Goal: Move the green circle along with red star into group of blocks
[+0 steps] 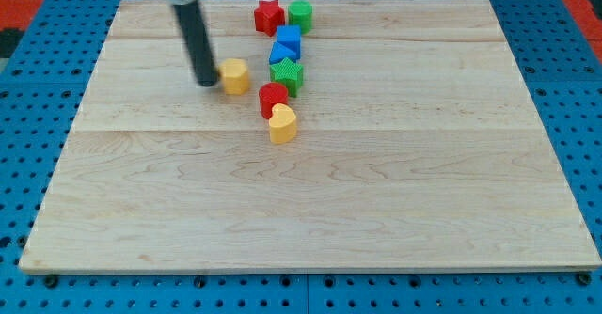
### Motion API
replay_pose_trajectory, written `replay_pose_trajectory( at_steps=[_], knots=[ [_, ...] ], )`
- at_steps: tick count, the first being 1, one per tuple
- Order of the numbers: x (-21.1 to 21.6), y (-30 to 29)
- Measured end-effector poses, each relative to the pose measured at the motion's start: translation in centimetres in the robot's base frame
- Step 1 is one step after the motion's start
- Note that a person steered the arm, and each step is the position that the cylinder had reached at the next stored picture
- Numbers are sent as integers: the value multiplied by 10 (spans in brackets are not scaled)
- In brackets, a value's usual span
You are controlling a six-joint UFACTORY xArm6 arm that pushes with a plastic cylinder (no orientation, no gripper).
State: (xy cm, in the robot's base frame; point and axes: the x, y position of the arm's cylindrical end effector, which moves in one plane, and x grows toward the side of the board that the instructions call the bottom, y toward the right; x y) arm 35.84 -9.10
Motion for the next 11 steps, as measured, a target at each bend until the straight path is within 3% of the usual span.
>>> replay_pose_trajectory(
  at_steps=[1, 2, 3, 4, 5, 9, 11],
  knots=[
    [0, 17],
    [-17, -54],
    [-91, -60],
    [-154, -7],
    [-166, 21],
    [-76, 32],
    [-60, 24]
  ],
)
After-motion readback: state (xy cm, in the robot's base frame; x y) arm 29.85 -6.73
